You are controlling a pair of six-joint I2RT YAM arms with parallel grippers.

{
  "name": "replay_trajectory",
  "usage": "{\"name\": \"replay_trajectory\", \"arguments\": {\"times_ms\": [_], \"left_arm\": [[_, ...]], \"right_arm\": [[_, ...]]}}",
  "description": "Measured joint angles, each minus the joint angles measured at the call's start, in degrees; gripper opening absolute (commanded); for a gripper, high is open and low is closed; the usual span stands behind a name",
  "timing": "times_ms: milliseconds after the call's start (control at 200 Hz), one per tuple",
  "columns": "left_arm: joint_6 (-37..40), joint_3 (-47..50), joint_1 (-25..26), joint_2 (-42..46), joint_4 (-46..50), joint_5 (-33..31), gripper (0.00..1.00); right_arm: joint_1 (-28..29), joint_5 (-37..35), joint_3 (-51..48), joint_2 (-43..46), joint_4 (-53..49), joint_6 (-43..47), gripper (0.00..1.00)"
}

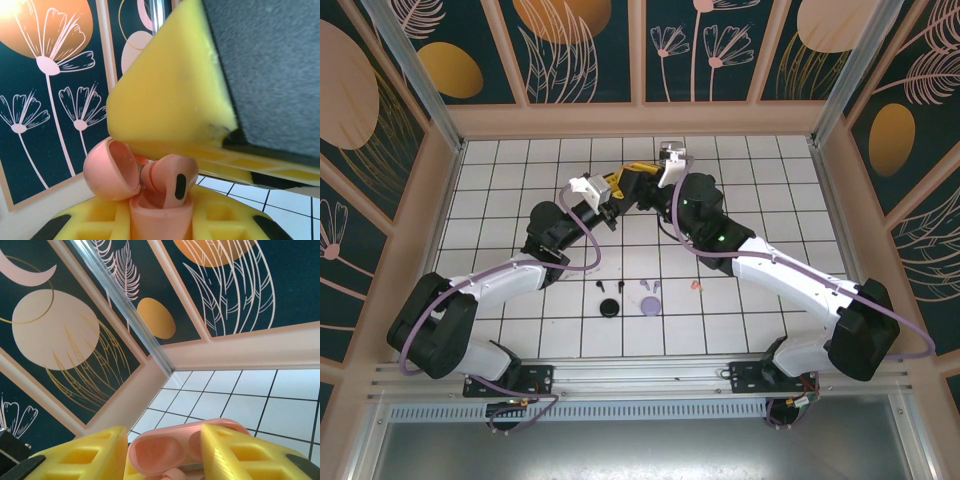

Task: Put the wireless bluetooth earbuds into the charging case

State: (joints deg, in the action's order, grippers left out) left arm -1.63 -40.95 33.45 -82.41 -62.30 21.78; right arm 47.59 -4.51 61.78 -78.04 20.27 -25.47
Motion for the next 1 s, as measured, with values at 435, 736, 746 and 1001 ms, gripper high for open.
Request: {"name": "replay_trajectory", "arguments": {"times_ms": [435, 736, 746, 1001], "left_arm": [[-1.9, 0.0, 0.0, -0.2, -2.0, -0.6, 0.00], [-2.6, 0.0, 0.0, -0.6, -4.3, -1.1, 0.00], [-2.6, 0.0, 0.0, -0.6, -4.3, -1.1, 0.00], [-3.0, 0.0, 0.3, -0.9, -5.8, -0.8, 0.00]], "right_arm": [[-1.1, 2.0, 4.2, -0.8, -4.7, -2.8, 0.59], [-1.3, 4.5, 6.5, -0.9, -6.4, -3.6, 0.72], [-1.3, 4.6, 6.5, -0.9, -6.4, -3.6, 0.72], [-1.4, 5.9, 7.4, 0.5, -8.7, -3.9, 0.75]]}}
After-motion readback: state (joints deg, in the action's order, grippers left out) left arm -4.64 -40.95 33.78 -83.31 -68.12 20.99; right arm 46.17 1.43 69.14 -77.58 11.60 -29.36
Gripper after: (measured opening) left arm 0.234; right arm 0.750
